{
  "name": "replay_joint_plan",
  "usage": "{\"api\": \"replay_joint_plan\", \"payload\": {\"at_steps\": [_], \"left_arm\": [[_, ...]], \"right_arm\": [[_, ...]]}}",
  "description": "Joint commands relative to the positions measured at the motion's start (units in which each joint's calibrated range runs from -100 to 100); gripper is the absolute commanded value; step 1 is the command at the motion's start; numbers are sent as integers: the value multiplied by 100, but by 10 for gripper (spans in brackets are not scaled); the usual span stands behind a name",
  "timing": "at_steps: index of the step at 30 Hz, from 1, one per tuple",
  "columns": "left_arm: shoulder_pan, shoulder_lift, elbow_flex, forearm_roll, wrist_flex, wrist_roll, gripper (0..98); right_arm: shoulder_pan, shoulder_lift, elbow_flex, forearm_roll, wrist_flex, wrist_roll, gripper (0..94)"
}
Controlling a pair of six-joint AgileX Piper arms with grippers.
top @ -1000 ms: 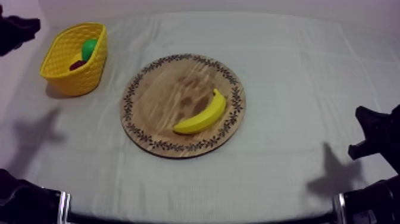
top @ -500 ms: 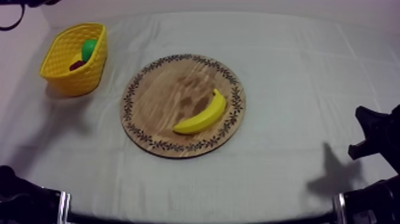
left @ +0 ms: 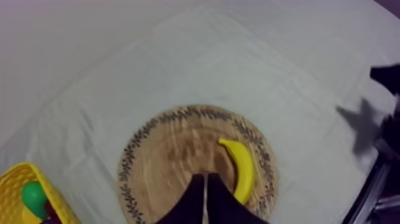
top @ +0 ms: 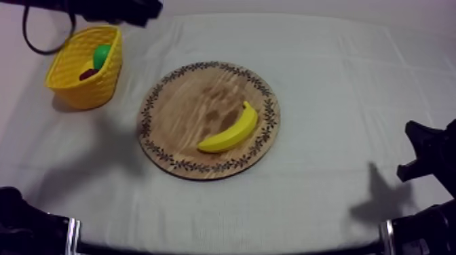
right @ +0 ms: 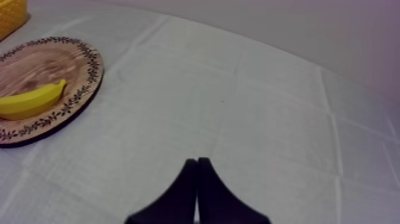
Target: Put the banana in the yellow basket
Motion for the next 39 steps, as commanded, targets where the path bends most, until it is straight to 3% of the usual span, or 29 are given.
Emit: {"api": "replay_joint_plan", "payload": {"at_steps": [1, 24, 29, 35, 39], "left_arm": [[126, 89, 101, 6, -51, -3, 0], [349, 1186, -214, 47, -401, 14, 29], [333, 1241, -218, -34, -476, 303, 156], [323, 1273, -220, -38, -317, 386, 530], [326, 1313, -211, -17, -81, 298, 666]], "right_arm": [[0, 0, -3, 0, 2, 0, 3], [0, 0, -3, 0, 2, 0, 3], [0, 0, -3, 0, 2, 0, 3], [0, 0, -3, 0, 2, 0, 3], [0, 0, -3, 0, 2, 0, 3]]}}
